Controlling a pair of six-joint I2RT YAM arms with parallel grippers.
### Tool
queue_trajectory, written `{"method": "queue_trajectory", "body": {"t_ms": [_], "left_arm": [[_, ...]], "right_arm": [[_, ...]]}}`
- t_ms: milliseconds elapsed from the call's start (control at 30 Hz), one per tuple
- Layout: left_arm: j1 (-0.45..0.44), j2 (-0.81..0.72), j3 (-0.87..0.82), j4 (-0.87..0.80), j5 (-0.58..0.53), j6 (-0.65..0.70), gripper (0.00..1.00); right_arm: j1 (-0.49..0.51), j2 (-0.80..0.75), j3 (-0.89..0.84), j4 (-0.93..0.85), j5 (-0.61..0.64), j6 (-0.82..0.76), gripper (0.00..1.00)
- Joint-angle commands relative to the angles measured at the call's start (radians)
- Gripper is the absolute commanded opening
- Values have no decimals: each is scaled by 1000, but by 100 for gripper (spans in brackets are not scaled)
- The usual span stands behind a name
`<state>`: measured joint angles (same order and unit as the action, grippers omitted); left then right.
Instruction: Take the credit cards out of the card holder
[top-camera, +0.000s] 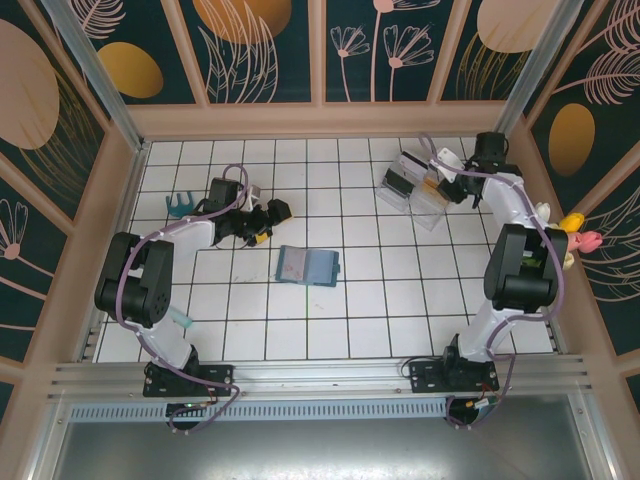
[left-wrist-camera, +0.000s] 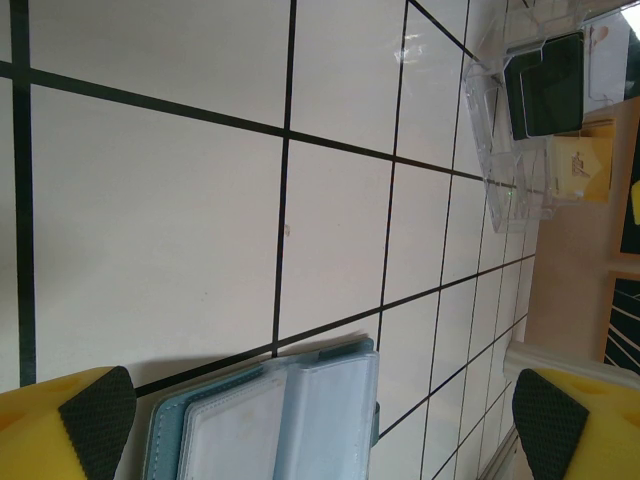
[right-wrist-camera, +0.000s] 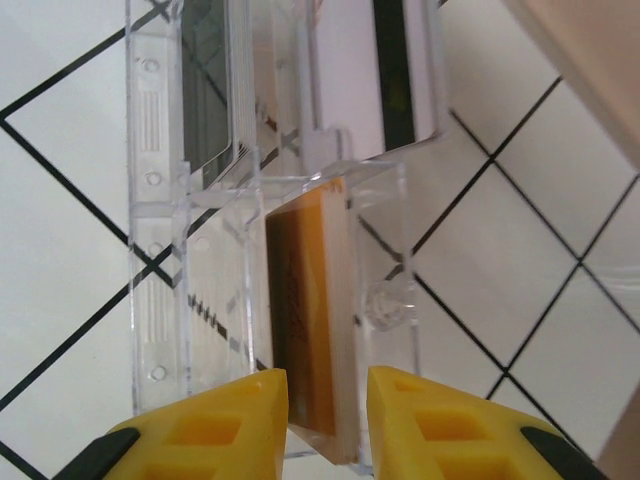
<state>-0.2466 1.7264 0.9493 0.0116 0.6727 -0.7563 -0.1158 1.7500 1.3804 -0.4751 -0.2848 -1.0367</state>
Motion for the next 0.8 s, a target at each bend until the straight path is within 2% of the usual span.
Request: {"method": "queue_trajectory", "body": {"t_ms": [0, 100, 200, 300, 400, 567, 633, 767], "left_arm": [[10, -2, -6, 10, 11, 9, 98], [10, -6, -9, 10, 11, 9, 99], [10, -6, -14, 4, 2, 7, 99], [9, -48, -26, -10, -29, 10, 98], [10, -75, -41, -19, -57, 11, 99], [9, -116, -63, -60, -92, 28, 99], [10, -137, -81, -71, -105, 33, 98], [10, -183, -124, -91, -124, 39, 99]], "right_arm": [[-6, -57, -18, 55, 16, 22, 29], [-2, -81, -12, 31, -41, 51, 29], [5, -94, 27, -57, -147, 101, 29], [10, -87, 69, -152, -227, 245, 30], [52, -106, 24, -134, -258, 408, 30], [233, -189, -99, 24, -169, 779, 34], [323, -199, -127, 54, -217, 879, 37], [557, -235, -246, 225, -139, 1017, 38]]}}
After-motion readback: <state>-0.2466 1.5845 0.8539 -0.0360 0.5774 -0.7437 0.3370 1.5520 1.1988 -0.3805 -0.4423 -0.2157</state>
